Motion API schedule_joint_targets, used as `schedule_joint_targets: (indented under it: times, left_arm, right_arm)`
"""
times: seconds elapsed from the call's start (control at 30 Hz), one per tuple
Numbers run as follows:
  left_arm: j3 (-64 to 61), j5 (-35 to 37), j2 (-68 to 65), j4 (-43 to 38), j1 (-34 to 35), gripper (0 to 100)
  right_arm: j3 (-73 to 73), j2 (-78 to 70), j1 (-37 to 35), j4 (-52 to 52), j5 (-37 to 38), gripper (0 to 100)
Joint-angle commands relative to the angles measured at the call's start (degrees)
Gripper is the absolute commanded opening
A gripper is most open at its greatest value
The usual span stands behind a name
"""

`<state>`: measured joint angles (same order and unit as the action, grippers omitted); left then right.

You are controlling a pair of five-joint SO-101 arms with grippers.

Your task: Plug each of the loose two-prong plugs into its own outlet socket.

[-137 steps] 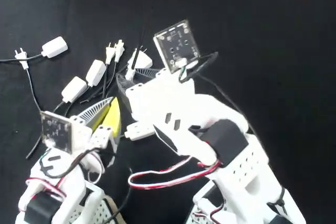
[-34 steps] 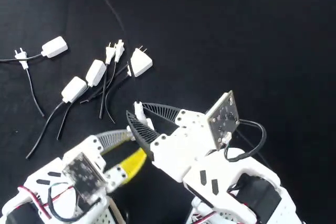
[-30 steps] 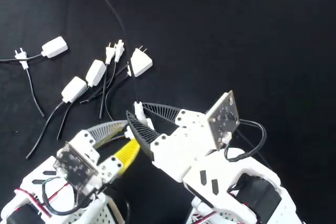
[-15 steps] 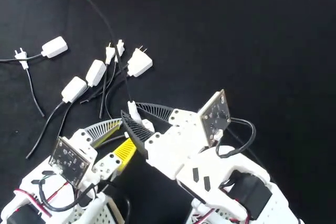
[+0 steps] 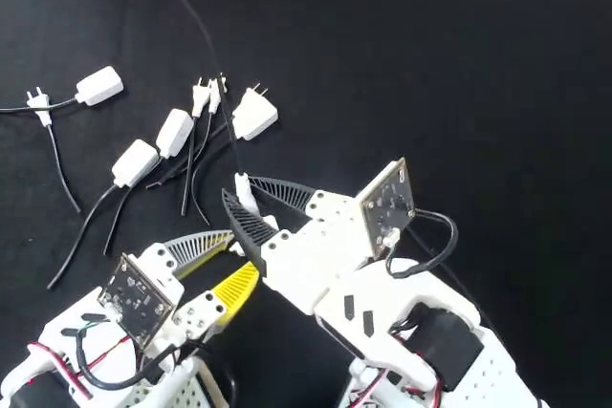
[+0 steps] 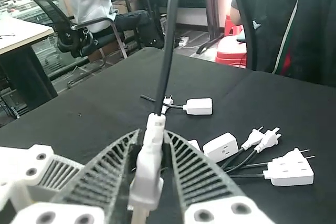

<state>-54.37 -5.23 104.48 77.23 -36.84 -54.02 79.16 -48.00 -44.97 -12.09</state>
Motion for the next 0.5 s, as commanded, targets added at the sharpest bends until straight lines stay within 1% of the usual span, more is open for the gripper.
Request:
schedule_joint_targets:
  times: [0.0, 0.2, 0.27, 0.47]
  left_arm:
    - [2.8, -0.1, 0.1, -0.2, 0.9, 14]
    - [2.3, 0.8, 0.1, -3.0, 6.5, 14]
    - [2.2, 2.5, 0.1, -3.9, 7.6, 14]
    - [2.7, 3.3, 0.1, -3.8, 8.0, 14]
  right_arm:
    - [0.6, 0.4, 0.6, 0.3, -0.6, 1.2]
    - [0.4, 0.0, 0.4, -0.2, -0.7, 1.2]
    - [0.3, 0.0, -1.2, -0.4, -0.7, 1.2]
    - [0.5, 0.0, -1.8, -1.1, -0.4, 1.2]
